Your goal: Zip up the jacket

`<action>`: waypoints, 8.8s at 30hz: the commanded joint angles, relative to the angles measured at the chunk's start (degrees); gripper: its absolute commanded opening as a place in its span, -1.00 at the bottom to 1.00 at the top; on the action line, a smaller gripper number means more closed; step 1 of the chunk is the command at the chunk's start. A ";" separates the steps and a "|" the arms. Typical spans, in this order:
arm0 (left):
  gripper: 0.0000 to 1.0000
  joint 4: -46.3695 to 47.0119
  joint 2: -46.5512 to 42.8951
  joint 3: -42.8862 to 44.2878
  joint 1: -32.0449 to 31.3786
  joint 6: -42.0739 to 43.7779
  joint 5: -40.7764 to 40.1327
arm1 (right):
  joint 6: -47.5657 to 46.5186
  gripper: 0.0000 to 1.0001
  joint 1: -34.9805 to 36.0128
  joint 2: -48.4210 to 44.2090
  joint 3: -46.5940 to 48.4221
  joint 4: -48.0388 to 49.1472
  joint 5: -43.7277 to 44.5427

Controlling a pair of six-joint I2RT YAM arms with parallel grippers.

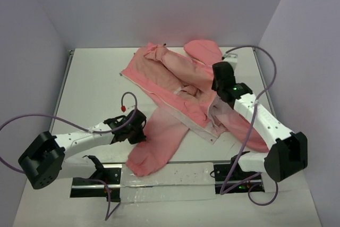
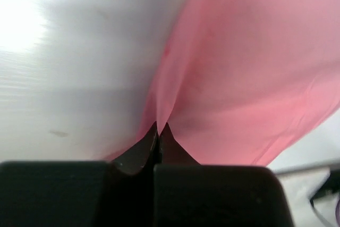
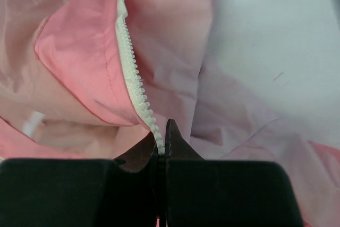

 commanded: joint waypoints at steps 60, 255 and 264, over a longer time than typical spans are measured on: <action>0.77 10.69 11.75 21.91 49.55 2.56 18.28 | -4.50 -1.00 35.37 34.43 27.56 2.24 0.76; 0.91 10.53 8.20 36.77 32.38 15.85 24.12 | 22.39 -0.92 -2.37 34.89 16.07 21.10 -20.67; 0.90 24.05 11.27 32.71 31.60 14.26 36.61 | 16.88 -1.00 -2.89 28.70 10.52 42.45 -52.60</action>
